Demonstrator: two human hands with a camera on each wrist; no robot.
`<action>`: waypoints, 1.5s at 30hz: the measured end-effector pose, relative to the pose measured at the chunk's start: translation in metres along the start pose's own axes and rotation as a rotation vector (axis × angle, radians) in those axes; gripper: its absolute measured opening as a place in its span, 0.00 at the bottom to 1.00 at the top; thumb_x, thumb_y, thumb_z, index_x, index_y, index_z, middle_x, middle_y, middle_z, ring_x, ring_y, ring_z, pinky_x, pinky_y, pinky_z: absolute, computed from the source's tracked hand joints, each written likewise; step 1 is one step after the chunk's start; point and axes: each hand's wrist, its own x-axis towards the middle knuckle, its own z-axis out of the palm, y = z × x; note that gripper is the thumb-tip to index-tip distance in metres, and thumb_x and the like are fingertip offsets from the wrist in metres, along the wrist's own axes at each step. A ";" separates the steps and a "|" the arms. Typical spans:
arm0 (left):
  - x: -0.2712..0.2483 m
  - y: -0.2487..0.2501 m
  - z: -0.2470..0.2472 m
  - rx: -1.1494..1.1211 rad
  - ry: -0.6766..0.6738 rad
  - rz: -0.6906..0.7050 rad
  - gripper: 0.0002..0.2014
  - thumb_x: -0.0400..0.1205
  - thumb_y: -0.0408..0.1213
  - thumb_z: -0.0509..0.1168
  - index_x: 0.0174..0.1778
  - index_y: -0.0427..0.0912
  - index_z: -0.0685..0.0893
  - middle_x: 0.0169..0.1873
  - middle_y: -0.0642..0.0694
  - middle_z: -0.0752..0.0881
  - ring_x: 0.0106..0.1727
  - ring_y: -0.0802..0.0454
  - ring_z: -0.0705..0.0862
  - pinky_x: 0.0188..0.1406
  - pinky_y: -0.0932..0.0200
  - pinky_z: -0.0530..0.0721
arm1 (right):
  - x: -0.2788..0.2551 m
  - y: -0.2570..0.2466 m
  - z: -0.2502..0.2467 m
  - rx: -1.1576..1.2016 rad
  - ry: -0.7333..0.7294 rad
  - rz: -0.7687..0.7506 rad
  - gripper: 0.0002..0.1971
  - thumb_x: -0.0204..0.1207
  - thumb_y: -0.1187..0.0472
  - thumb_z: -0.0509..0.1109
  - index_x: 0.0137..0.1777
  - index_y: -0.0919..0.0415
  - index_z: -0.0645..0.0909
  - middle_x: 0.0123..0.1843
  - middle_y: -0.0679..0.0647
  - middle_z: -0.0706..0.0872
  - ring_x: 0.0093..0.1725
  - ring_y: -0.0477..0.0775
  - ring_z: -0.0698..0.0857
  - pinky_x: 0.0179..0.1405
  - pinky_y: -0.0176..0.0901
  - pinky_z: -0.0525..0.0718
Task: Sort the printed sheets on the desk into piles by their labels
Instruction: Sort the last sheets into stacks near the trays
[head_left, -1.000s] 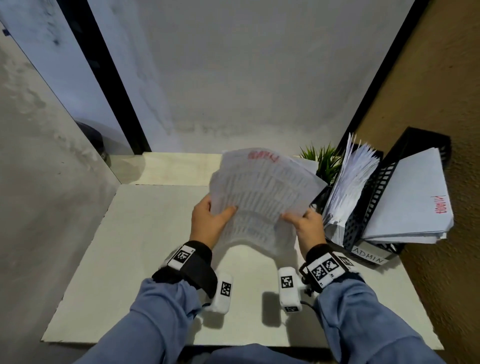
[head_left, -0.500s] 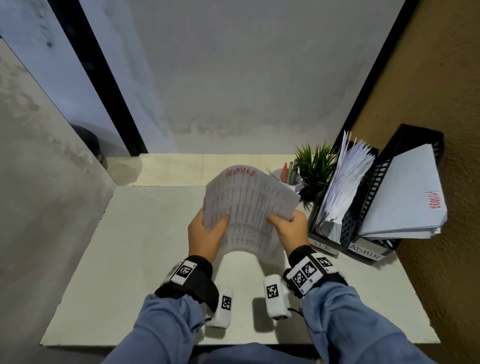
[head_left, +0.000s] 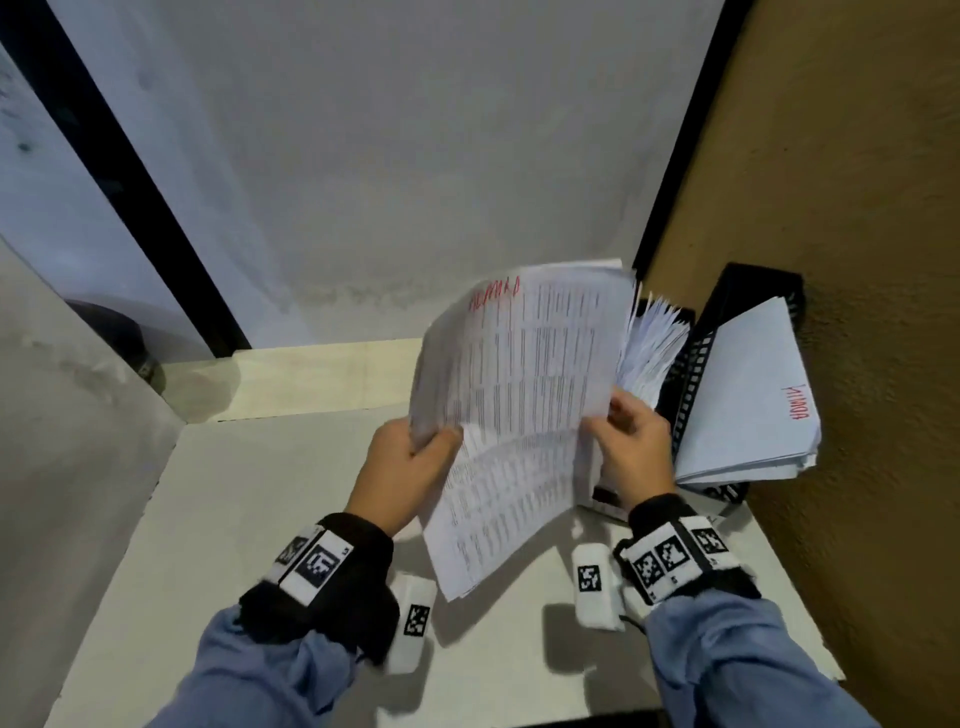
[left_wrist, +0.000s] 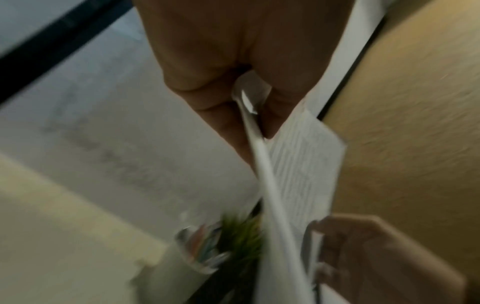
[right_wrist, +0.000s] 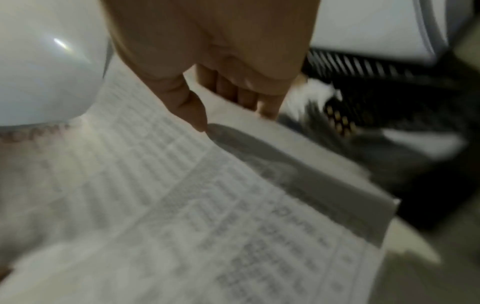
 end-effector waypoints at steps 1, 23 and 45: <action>0.004 0.019 0.006 0.002 -0.003 0.051 0.21 0.76 0.45 0.64 0.38 0.25 0.80 0.33 0.31 0.82 0.32 0.43 0.81 0.36 0.52 0.78 | 0.008 -0.008 -0.016 0.005 0.077 -0.058 0.14 0.74 0.75 0.67 0.56 0.60 0.83 0.45 0.53 0.86 0.46 0.48 0.85 0.47 0.31 0.83; 0.051 0.101 0.251 0.418 -0.147 0.383 0.31 0.73 0.24 0.57 0.75 0.46 0.71 0.45 0.31 0.86 0.47 0.32 0.83 0.45 0.42 0.82 | 0.063 0.010 -0.163 -0.443 0.366 0.202 0.13 0.76 0.66 0.67 0.60 0.67 0.82 0.54 0.68 0.86 0.53 0.63 0.85 0.43 0.44 0.73; 0.062 0.024 0.269 0.493 -0.530 0.214 0.21 0.77 0.32 0.64 0.66 0.35 0.71 0.60 0.35 0.80 0.60 0.36 0.80 0.57 0.47 0.81 | 0.060 -0.013 -0.154 -0.488 0.299 0.175 0.24 0.85 0.58 0.56 0.79 0.61 0.63 0.67 0.57 0.79 0.65 0.57 0.77 0.60 0.42 0.73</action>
